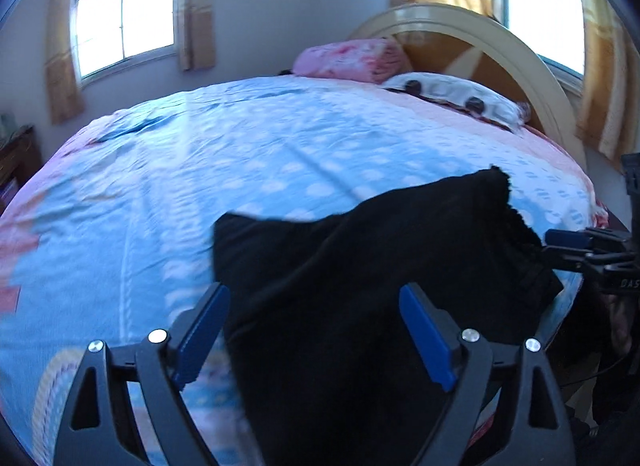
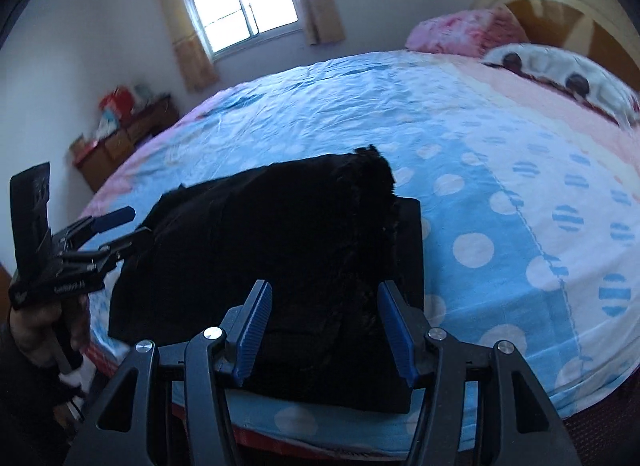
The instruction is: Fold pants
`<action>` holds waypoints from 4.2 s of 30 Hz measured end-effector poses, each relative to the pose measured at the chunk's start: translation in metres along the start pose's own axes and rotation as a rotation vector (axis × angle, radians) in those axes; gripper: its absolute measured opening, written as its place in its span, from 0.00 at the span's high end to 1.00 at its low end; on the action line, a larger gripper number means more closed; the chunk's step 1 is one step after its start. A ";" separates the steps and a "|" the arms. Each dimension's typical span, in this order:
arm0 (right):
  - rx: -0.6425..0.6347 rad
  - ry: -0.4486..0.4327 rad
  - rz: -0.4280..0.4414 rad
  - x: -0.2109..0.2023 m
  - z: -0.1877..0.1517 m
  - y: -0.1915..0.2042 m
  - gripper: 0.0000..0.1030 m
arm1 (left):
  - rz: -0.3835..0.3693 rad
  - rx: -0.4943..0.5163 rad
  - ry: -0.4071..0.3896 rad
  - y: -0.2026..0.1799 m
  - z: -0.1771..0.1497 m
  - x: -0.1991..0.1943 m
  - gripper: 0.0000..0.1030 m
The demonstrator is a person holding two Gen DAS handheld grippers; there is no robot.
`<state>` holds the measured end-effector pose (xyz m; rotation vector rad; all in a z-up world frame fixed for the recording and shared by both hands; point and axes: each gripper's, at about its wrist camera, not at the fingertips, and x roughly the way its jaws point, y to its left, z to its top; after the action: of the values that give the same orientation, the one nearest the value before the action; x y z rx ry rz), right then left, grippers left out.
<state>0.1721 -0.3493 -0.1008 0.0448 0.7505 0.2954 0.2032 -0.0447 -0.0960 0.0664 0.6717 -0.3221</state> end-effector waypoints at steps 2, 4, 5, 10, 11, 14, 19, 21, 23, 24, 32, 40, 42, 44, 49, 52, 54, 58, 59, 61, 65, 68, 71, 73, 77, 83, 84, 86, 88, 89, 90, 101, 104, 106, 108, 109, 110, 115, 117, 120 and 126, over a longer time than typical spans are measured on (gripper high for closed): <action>-0.042 0.043 -0.001 0.003 -0.001 0.002 0.45 | 0.004 -0.018 -0.006 0.006 -0.009 -0.002 0.13; -0.116 0.128 -0.064 0.020 -0.002 0.006 0.45 | 0.009 -0.035 -0.013 0.006 -0.014 -0.001 0.12; -0.134 0.137 -0.088 0.024 -0.004 0.007 0.45 | -0.002 -0.040 -0.007 0.006 -0.016 0.000 0.12; -0.268 0.160 -0.112 0.021 -0.008 0.024 0.89 | -0.010 -0.046 -0.029 0.007 -0.016 -0.002 0.09; -0.269 0.156 -0.111 0.016 -0.007 0.024 0.95 | -0.012 -0.052 -0.036 0.008 -0.015 -0.003 0.09; -0.256 0.150 -0.106 0.004 -0.006 0.021 0.96 | -0.019 -0.064 -0.046 0.010 -0.015 -0.006 0.08; -0.081 0.135 -0.150 0.001 -0.002 -0.012 0.89 | -0.019 -0.053 -0.044 0.010 -0.020 -0.006 0.07; -0.019 0.128 -0.124 -0.006 -0.003 -0.021 0.65 | -0.014 -0.047 -0.047 0.010 -0.022 -0.007 0.07; -0.018 0.112 -0.051 -0.016 -0.005 -0.015 0.59 | -0.006 -0.043 -0.052 0.010 -0.023 -0.008 0.07; -0.026 0.114 -0.022 -0.018 -0.006 -0.011 0.59 | -0.002 -0.042 -0.054 0.011 -0.024 -0.008 0.07; 0.005 0.199 0.004 0.016 -0.015 0.001 0.72 | 0.009 -0.056 -0.060 0.017 -0.027 -0.013 0.04; -0.208 0.132 -0.065 -0.029 0.000 0.034 0.95 | 0.030 -0.083 -0.070 0.027 -0.030 -0.015 0.01; -0.203 0.187 -0.142 -0.020 -0.005 0.019 0.95 | 0.025 -0.084 -0.066 0.026 -0.032 -0.011 0.01; -0.178 0.270 -0.178 0.004 -0.021 0.002 0.95 | 0.021 -0.080 -0.051 0.025 -0.034 -0.007 0.01; -0.075 0.262 -0.131 0.012 -0.025 -0.009 0.93 | 0.026 -0.059 -0.047 0.025 -0.034 -0.006 0.01; -0.105 0.282 -0.165 0.007 -0.016 -0.008 0.75 | 0.040 -0.021 -0.061 0.025 -0.024 -0.006 0.01; -0.159 0.235 -0.262 -0.004 -0.004 -0.003 0.57 | 0.067 0.014 -0.084 0.026 -0.013 -0.005 0.00; -0.124 0.110 -0.242 -0.017 0.023 0.000 0.56 | 0.090 0.045 -0.067 0.031 0.009 0.013 0.00; -0.108 0.085 -0.191 -0.016 0.030 0.001 0.56 | 0.103 0.042 -0.058 0.033 0.014 0.019 0.00; -0.098 0.072 -0.068 -0.003 0.040 0.011 0.56 | 0.105 0.027 -0.023 0.038 0.023 0.036 0.00; -0.170 0.077 -0.011 0.037 0.054 0.035 0.56 | 0.107 0.001 0.055 0.045 0.030 0.065 0.00; -0.156 0.115 -0.029 0.064 0.059 0.030 0.56 | 0.100 -0.006 0.090 0.048 0.029 0.078 0.00; -0.066 0.168 -0.018 0.087 0.065 0.008 0.56 | 0.087 -0.015 0.105 0.050 0.028 0.086 0.00; -0.028 0.188 0.010 0.093 0.065 -0.002 0.56 | 0.081 -0.016 0.111 0.050 0.029 0.090 0.00; 0.038 0.194 0.092 0.099 0.062 -0.018 0.56 | 0.076 -0.015 0.123 0.048 0.031 0.102 0.00; 0.021 0.205 0.043 0.101 0.065 -0.021 0.56 | 0.062 -0.034 0.122 0.051 0.033 0.101 0.00; 0.011 0.201 0.021 0.096 0.067 -0.017 0.56 | 0.064 -0.035 0.115 0.051 0.033 0.098 0.00; -0.042 0.148 -0.023 0.080 0.071 -0.003 0.56 | 0.072 -0.044 0.095 0.053 0.034 0.088 0.00; -0.086 0.107 -0.066 0.071 0.075 0.008 0.56 | 0.081 -0.060 0.070 0.057 0.034 0.075 0.00; -0.105 0.088 -0.069 0.066 0.078 0.015 0.56 | 0.091 -0.069 0.056 0.059 0.034 0.069 0.00; -0.122 0.075 -0.060 0.062 0.081 0.023 0.56 | 0.098 -0.083 0.039 0.061 0.033 0.061 0.00; -0.179 0.228 0.147 0.129 0.085 0.066 0.53 | 0.090 -0.064 0.077 0.038 -0.009 0.045 0.00; -0.157 0.277 0.135 0.155 0.084 0.054 0.54 | 0.084 -0.091 0.081 0.038 -0.017 0.047 0.00; -0.178 0.301 0.121 0.155 0.087 0.058 0.53 | 0.072 -0.125 0.081 0.043 -0.018 0.043 0.00; -0.230 0.324 0.083 0.151 0.088 0.068 0.53 | 0.078 -0.141 0.076 0.046 -0.020 0.035 0.00; -0.250 0.328 0.067 0.143 0.090 0.073 0.53 | 0.078 -0.145 0.071 0.047 -0.022 0.029 0.00; -0.255 0.323 0.075 0.136 0.093 0.076 0.53 | 0.075 -0.156 0.062 0.049 -0.026 0.021 0.00; -0.272 0.291 0.206 0.120 0.121 0.105 0.53 | 0.036 -0.186 0.052 0.043 -0.042 0.003 0.00; -0.294 0.301 0.218 0.138 0.131 0.122 0.53 | 0.039 -0.156 0.062 0.036 -0.047 0.005 0.00; -0.272 0.365 0.269 0.174 0.143 0.144 0.53 | 0.056 -0.137 0.091 0.029 -0.057 0.011 0.00; -0.175 0.529 0.397 0.246 0.158 0.162 0.53 | 0.046 -0.134 0.110 0.029 -0.064 0.018 0.00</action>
<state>0.4098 -0.1153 -0.1252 -0.0538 1.2384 0.7687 0.1874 -0.0116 -0.1588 -0.0280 0.7984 -0.2299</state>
